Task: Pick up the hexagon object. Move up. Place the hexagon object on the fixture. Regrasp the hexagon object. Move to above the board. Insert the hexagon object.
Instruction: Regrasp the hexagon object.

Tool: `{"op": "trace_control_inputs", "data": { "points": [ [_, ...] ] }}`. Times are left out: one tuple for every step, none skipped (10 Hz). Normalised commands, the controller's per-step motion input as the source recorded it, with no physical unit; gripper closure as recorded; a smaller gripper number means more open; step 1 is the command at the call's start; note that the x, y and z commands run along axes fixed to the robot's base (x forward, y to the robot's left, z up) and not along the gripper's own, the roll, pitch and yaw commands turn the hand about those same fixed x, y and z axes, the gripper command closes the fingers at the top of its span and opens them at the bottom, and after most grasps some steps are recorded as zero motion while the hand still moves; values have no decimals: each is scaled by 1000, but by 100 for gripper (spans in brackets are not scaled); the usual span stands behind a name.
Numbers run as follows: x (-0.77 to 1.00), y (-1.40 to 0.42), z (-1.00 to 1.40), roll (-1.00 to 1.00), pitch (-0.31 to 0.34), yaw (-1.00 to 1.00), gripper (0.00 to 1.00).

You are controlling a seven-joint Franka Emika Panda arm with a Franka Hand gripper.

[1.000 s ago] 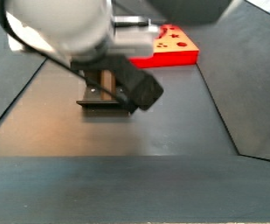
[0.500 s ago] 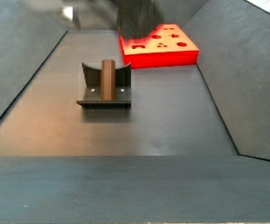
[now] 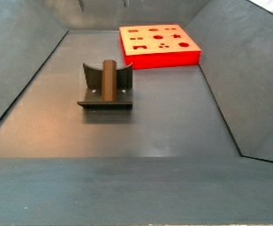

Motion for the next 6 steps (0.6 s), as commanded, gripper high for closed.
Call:
{"op": "trace_control_inputs", "data": {
  "points": [
    [-34,-38,13,1000,19,3,0],
    [-36,-32,6,1000,14,4,0],
    [-36,-25,9,1000,6,5,0],
    [-36,-24,8,1000,3,5,0],
    [-29,-20,6,1000,-4,7,0],
    [-25,-16,4,1000,-7,8,0]
  ]
}}
